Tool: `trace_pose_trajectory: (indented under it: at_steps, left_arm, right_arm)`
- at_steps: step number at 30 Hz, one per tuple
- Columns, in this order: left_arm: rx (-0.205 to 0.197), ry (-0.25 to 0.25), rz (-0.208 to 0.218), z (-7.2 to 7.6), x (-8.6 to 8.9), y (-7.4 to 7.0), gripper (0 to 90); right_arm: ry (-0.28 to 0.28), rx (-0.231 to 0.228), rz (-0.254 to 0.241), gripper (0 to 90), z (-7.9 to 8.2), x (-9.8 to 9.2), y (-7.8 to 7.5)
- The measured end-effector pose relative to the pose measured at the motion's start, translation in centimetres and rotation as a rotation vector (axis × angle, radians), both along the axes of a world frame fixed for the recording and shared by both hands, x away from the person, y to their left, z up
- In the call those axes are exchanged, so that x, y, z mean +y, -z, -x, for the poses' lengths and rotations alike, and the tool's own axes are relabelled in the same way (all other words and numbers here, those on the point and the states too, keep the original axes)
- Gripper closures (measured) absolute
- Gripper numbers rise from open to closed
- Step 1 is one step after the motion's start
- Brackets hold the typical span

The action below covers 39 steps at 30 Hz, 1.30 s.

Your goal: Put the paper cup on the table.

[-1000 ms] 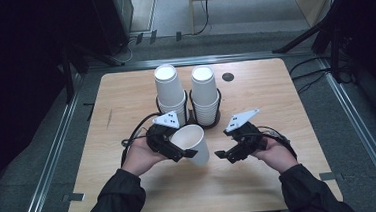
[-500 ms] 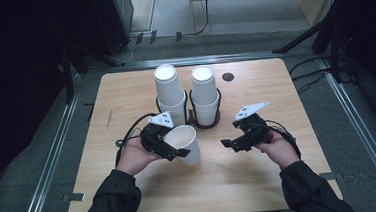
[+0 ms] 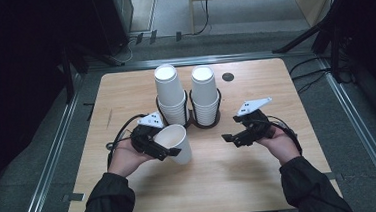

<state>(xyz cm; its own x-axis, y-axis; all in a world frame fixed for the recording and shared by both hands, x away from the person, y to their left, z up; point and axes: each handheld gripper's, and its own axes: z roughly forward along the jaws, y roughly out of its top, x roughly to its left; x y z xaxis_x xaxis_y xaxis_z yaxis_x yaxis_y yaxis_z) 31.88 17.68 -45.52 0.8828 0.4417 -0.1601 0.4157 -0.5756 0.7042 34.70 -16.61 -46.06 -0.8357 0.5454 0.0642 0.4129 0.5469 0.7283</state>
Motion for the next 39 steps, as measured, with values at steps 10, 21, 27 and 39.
trace_pose_trajectory:
  at_steps: [10,21,27,39]
  left_arm:
    - [-0.012,-0.070,0.005,0.4,2.2,-0.4,15.3]
    - [-0.012,-0.122,0.000,0.2,4.2,-0.5,15.3]
    - [-0.015,-0.146,0.000,-0.3,5.1,-0.6,15.3]
    - [-0.020,-0.223,-0.003,-1.6,7.7,-0.9,15.2]
  right_arm:
    - [-0.046,0.026,-0.027,19.5,-1.1,-0.5,-0.1]
    - [-0.083,0.056,-0.033,19.6,-1.4,-0.2,0.3]
    - [-0.077,0.044,0.002,19.6,-1.5,-0.2,0.6]
    - [-0.071,0.053,0.040,19.6,-1.4,-0.4,1.5]
